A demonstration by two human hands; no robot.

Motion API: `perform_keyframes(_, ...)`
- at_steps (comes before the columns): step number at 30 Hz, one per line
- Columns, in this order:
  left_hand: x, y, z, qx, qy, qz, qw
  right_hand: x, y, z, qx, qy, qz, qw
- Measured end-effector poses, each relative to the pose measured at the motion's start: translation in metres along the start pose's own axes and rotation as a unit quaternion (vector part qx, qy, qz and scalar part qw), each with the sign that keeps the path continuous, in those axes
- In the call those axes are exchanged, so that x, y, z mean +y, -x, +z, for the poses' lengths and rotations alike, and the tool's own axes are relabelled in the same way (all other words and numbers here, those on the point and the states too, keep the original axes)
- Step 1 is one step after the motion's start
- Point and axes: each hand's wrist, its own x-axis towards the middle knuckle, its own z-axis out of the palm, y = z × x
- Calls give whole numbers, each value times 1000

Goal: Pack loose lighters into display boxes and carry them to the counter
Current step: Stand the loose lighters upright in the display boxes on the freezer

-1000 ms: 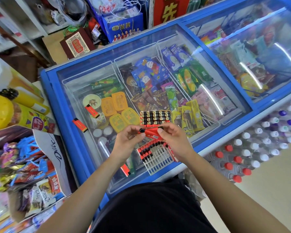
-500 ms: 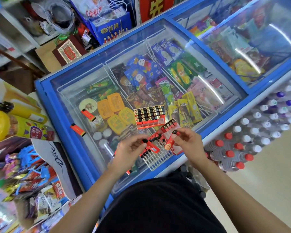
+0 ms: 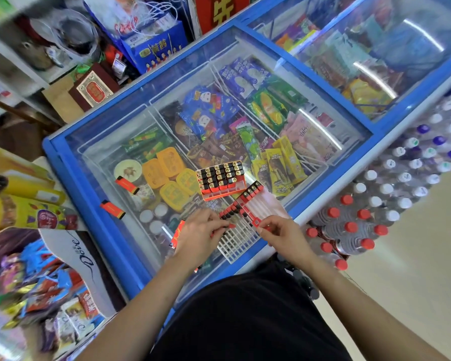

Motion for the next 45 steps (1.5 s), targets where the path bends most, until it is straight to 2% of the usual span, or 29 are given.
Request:
perform_keyframes(5,0,-1,-2,-5,-23,26,999,5,-1,3,-8,81,11,997)
perform_keyframes(11,1,1,-6,19,-12,47,999,4,-1,9,13,100,-2,995)
perform_keyframes(18,-9,-1,-7,-10,-10,72,997,-1,-1,19,34,104,-49,993)
perform_keyframes(27,-16,-19,-12,-83,-50,93,991,4,1,22,41,90,-31,995)
perform_keyframes(32,-10,-24,-13,-89,-94,54,990,3,3,22,49,84,-26,995)
perform_keyframes(39,-7,-8,-4,-47,10,-47,998,-3,-2,32,45,74,-21,996)
perform_keyframes(45,0,0,12,21,34,-147,988,-3,-5,39,52,116,-61,990)
